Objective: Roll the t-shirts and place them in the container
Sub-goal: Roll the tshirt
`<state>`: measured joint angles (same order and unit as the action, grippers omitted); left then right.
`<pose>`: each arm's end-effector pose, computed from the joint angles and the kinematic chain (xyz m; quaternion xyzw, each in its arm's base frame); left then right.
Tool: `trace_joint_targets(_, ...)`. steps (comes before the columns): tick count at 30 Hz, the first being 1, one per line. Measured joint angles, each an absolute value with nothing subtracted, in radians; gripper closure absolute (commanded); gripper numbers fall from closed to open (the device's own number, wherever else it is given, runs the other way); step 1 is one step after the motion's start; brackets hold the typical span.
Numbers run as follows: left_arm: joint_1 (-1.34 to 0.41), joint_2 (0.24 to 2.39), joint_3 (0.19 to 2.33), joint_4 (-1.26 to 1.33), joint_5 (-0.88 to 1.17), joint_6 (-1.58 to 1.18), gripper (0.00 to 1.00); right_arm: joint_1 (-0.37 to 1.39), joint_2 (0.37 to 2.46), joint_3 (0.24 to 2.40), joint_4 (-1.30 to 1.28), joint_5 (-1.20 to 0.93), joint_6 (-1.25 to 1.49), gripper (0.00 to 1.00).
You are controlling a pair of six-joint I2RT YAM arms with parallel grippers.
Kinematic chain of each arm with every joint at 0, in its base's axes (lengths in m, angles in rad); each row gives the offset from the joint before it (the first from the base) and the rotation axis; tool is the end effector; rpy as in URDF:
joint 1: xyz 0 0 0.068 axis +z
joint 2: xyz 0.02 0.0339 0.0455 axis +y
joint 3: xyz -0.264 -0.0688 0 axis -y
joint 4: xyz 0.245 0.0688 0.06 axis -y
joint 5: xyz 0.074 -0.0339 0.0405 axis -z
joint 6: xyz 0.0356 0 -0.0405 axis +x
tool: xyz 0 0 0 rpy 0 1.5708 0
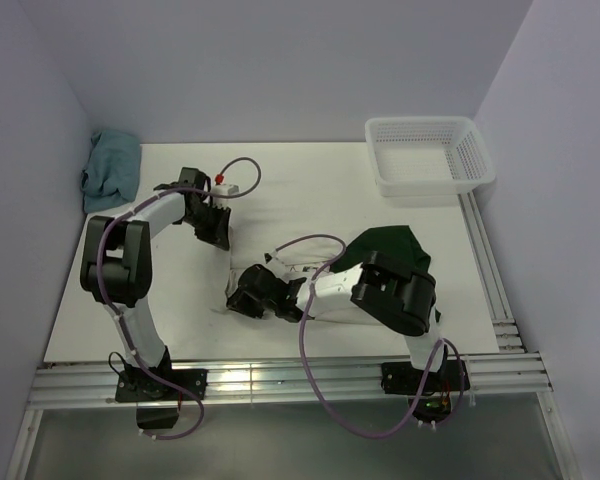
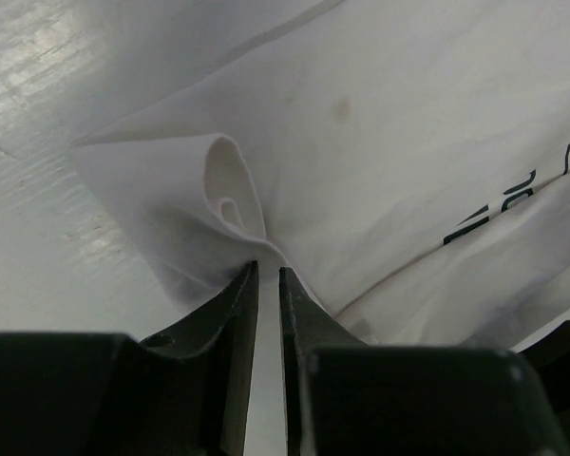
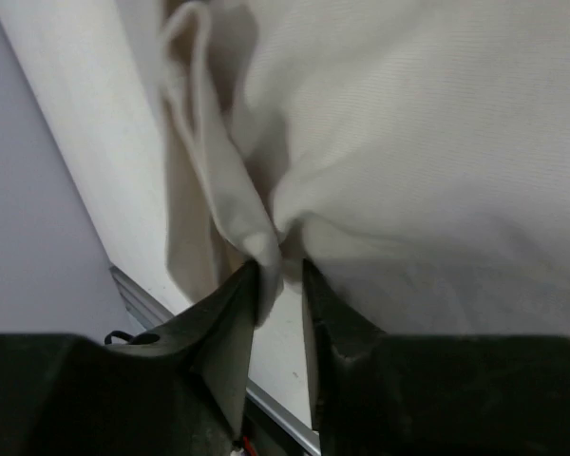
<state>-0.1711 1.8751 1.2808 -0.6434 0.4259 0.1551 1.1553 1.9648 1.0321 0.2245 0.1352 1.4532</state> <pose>0.3626 -0.0776 0.1773 0.1911 0.9454 -0.2097 0.1604 0.1652 0.3626 0.1251 0.1624 0.8921 0.3862 0.1691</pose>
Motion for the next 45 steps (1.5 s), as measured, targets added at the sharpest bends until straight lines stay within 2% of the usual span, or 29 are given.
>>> trace_joint_targets(3, -0.177, 1.894, 1.281, -0.638, 0.425, 0.152, 0.80, 1.155, 1.951, 1.028, 0.221, 0.139, 1.456, 0.53)
trace_joint_targets(6, -0.180, 1.900, 1.281, -0.635, 0.425, 0.152, 0.80, 1.156, 1.924, 1.026, 0.193, 0.148, 1.453, 0.48)
trace_joint_targets(10, -0.184, 1.902, 1.281, -0.632, 0.421, 0.152, 0.79, 1.161, 1.869, 1.033, 0.107, 0.186, 1.448, 0.48)
trace_joint_targets(11, -0.186, 1.903, 1.281, -0.632, 0.421, 0.152, 0.79, 1.164, 1.858, 1.044, 0.074, 0.202, 1.445, 0.49)
trace_joint_targets(15, -0.192, 1.909, 1.281, -0.632, 0.421, 0.152, 0.79, 1.182, 1.837, 1.099, -0.043, 0.260, 1.427, 0.65)
trace_joint_targets(18, -0.194, 1.912, 1.281, -0.632, 0.420, 0.152, 0.79, 1.195, 1.835, 1.143, -0.103, 0.294, 1.402, 0.72)
trace_joint_targets(29, -0.199, 1.912, 1.281, -0.633, 0.418, 0.153, 0.79, 1.197, 1.983, 1.578, -0.287, 0.377, 1.218, 0.78)
trace_joint_targets(34, -0.199, 1.912, 1.281, -0.634, 0.418, 0.154, 0.78, 1.191, 2.073, 1.619, -0.308, 0.377, 1.177, 0.79)
trace_joint_targets(45, -0.205, 1.912, 1.292, -0.642, 0.417, 0.154, 0.78, 1.190, 2.168, 1.618, -0.395, 0.382, 1.154, 0.57)
